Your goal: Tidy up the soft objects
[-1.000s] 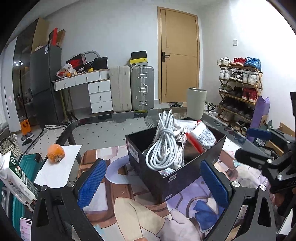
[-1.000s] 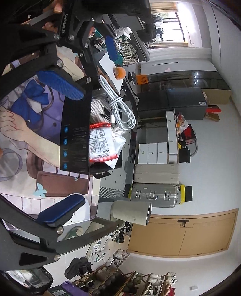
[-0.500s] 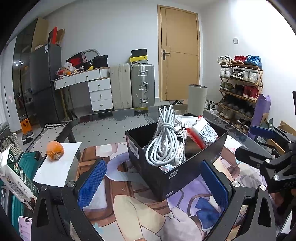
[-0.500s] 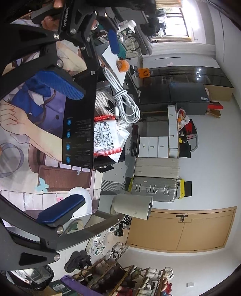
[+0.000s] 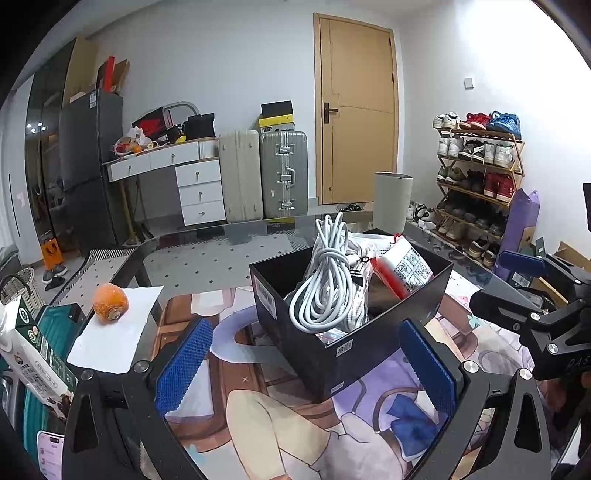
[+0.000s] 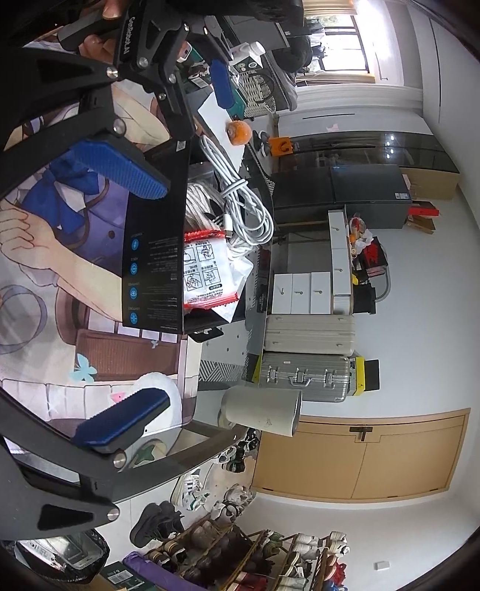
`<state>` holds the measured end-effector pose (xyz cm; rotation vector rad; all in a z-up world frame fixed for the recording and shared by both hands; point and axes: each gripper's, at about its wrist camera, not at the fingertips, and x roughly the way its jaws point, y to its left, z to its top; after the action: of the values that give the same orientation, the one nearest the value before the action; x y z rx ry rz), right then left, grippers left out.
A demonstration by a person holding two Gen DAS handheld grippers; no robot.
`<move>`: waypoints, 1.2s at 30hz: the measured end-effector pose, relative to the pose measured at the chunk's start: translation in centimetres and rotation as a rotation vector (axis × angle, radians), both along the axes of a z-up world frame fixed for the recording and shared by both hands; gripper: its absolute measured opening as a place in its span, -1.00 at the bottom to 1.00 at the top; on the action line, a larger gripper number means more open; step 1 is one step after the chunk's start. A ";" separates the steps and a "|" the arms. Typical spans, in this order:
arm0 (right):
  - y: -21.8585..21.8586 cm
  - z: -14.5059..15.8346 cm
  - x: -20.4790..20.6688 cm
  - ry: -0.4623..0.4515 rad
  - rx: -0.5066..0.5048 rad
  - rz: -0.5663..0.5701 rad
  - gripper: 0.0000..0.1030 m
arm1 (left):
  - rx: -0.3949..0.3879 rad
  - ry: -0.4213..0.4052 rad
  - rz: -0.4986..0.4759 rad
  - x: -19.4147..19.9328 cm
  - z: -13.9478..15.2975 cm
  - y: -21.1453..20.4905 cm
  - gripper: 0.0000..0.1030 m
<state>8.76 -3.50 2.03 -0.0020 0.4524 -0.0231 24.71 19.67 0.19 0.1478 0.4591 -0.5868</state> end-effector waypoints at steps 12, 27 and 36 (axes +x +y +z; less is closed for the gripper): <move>-0.1 0.1 -0.2 -0.001 0.009 0.003 1.00 | -0.003 0.001 0.005 -0.2 0.2 0.0 0.99; -0.2 0.1 -0.1 0.000 0.014 0.004 1.00 | -0.007 0.000 0.002 -0.2 0.2 0.1 0.99; 0.0 0.2 -0.2 -0.007 0.007 0.003 1.00 | -0.008 -0.001 0.003 -0.2 0.2 0.1 0.99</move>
<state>8.54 -3.47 2.28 0.0046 0.4450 -0.0180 24.51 19.74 0.38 0.1401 0.4556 -0.5854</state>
